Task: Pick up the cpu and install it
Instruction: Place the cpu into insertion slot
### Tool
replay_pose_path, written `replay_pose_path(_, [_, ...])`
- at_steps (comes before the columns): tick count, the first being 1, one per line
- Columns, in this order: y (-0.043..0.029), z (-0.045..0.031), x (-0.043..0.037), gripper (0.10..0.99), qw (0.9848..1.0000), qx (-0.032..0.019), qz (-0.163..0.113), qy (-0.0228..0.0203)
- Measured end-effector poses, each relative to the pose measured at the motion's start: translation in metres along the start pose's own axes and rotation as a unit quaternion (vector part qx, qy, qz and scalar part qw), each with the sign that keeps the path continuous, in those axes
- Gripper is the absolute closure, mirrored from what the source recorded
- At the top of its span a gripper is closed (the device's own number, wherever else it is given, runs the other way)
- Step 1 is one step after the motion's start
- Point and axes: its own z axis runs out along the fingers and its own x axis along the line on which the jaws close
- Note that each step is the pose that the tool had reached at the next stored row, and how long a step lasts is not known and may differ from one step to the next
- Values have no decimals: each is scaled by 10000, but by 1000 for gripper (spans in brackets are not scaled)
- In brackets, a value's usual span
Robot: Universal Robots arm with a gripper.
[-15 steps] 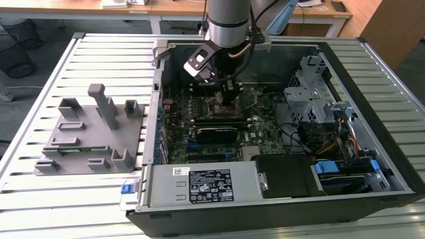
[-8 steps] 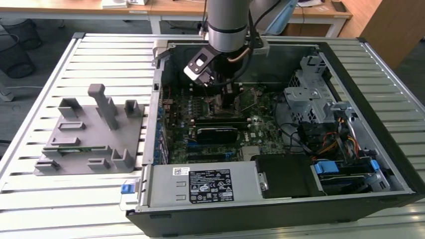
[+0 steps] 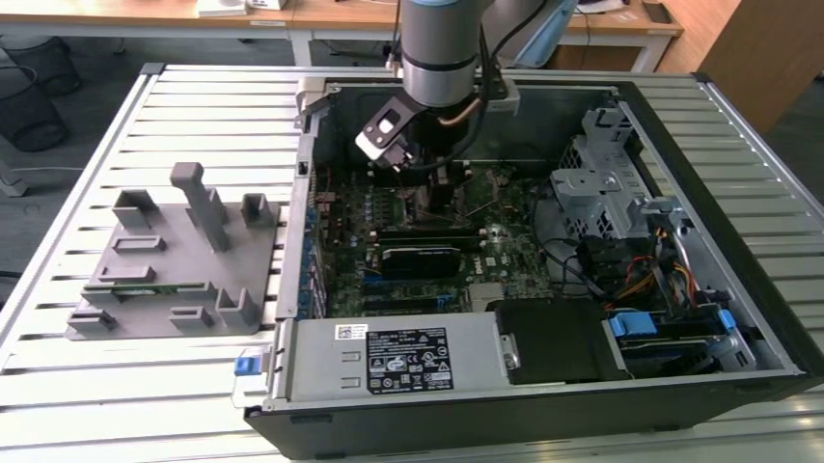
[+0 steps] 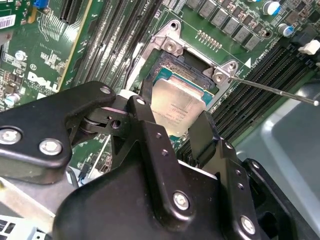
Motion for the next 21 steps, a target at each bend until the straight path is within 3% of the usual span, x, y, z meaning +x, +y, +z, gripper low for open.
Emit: replay_pose_path(21, [-19,164,-1,549,10000,-1,39,-2])
